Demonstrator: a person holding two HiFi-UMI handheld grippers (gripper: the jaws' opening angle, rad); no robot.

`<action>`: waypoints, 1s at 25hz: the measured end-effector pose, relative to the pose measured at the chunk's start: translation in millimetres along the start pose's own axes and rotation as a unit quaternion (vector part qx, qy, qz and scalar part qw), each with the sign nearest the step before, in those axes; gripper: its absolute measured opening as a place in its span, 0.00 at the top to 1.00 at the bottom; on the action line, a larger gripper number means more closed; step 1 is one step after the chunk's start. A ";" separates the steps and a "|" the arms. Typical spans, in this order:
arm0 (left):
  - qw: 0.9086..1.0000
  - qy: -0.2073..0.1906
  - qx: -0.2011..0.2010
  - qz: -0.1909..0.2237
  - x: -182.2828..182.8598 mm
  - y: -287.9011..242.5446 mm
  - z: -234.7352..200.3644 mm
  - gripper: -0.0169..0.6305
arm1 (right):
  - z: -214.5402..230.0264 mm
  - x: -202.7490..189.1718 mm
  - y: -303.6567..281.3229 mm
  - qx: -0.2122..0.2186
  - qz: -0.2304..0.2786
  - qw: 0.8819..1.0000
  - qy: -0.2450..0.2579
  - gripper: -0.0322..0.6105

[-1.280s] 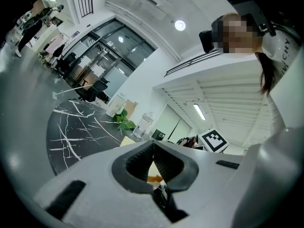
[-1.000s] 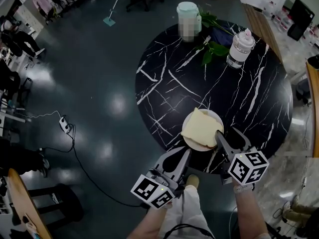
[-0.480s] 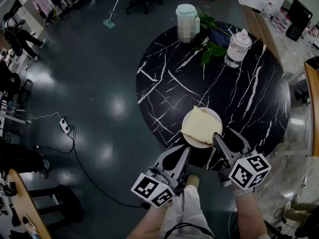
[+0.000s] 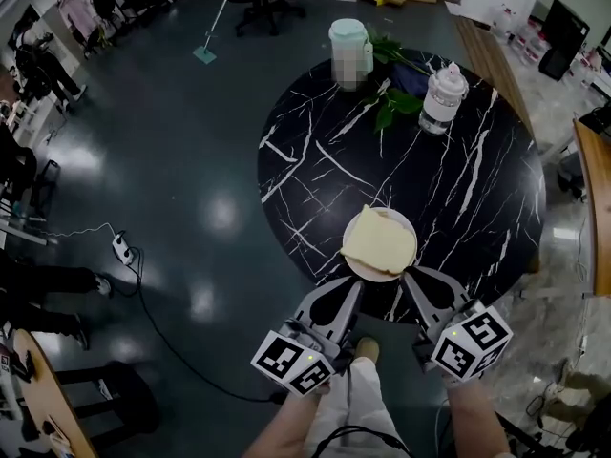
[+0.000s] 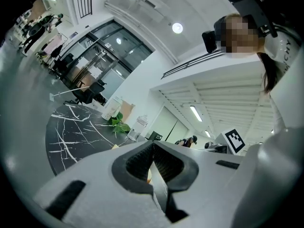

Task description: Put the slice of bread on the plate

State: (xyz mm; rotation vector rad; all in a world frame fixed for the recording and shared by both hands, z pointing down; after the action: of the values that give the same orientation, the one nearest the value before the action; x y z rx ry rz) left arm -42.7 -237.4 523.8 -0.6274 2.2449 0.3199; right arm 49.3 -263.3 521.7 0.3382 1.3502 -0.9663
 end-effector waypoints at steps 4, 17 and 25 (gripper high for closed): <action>1.000 -0.005 -0.003 0.001 5.6 0.7 6.4 0.96 | -8.0 6.1 8.6 -0.002 0.002 1.000 0.007 0.93; 0.999 -0.041 -0.026 -0.011 20.2 -0.3 44.5 0.96 | -34.5 37.4 38.0 -0.036 0.015 0.998 0.053 0.94; 0.999 -0.044 -0.026 -0.014 27.4 -4.8 58.6 0.96 | -38.4 49.2 50.4 -0.066 0.030 0.996 0.061 0.94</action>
State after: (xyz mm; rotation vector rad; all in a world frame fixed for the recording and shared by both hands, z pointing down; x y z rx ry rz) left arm -20.1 -226.7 464.0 -0.6580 2.1476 0.3860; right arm 57.6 -225.4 451.5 0.3384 1.4985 -0.8130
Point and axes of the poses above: the fingertips, and each gripper's own axes: y backward along the fingers, z to its right, x out of its top, the point moved 1 cm from there along y, backward along the fingers, and after that the axes turned 10 degrees about y, right-handed, at the moved point
